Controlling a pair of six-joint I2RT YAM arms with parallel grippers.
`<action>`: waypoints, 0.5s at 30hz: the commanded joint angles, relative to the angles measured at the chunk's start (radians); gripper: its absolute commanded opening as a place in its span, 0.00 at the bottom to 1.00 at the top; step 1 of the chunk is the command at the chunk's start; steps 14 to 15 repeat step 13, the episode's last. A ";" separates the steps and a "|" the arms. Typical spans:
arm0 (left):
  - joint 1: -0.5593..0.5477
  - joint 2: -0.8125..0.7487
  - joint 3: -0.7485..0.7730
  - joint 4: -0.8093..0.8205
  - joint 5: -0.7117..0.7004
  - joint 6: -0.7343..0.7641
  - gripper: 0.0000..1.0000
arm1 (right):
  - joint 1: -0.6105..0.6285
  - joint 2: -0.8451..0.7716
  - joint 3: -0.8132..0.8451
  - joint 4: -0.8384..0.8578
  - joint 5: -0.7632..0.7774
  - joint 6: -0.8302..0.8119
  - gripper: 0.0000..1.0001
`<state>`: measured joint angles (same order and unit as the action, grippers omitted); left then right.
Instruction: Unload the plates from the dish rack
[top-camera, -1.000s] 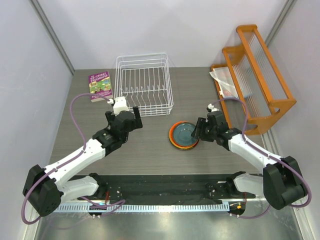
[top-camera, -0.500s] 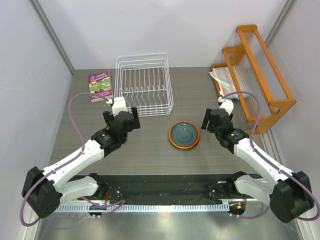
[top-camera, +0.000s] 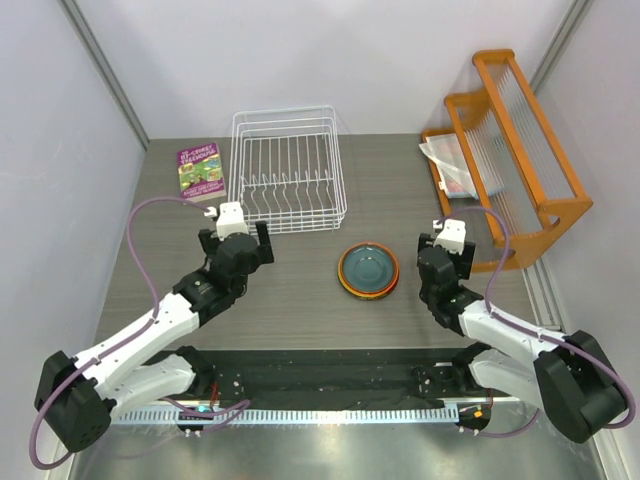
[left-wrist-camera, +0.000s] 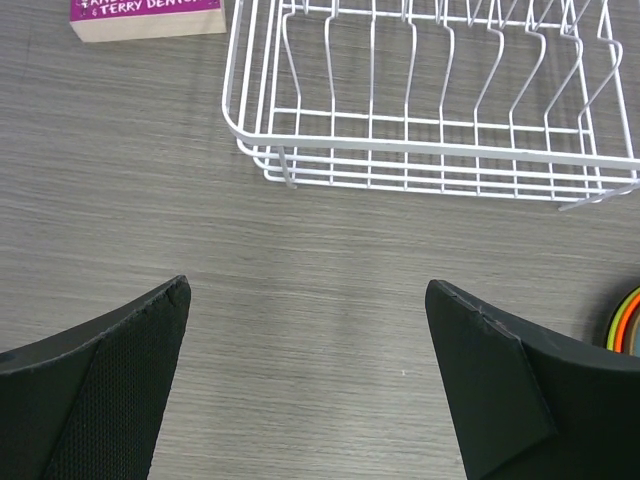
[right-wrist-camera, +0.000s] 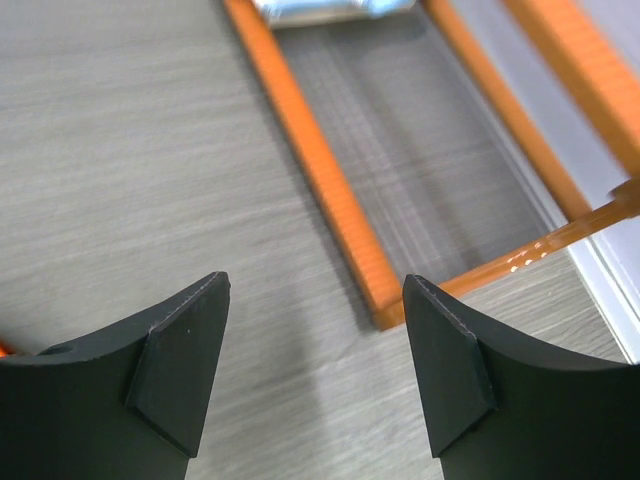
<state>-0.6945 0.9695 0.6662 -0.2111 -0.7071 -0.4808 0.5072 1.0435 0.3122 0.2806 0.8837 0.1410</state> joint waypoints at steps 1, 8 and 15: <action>-0.003 -0.043 -0.020 0.096 -0.035 0.027 0.99 | 0.007 0.036 -0.045 0.296 0.112 -0.069 0.77; -0.005 -0.045 -0.013 0.085 -0.055 0.048 0.99 | 0.007 0.088 -0.067 0.341 0.109 -0.064 0.77; -0.005 -0.046 -0.011 0.091 -0.068 0.057 0.99 | 0.007 0.098 -0.091 0.420 0.103 -0.087 0.78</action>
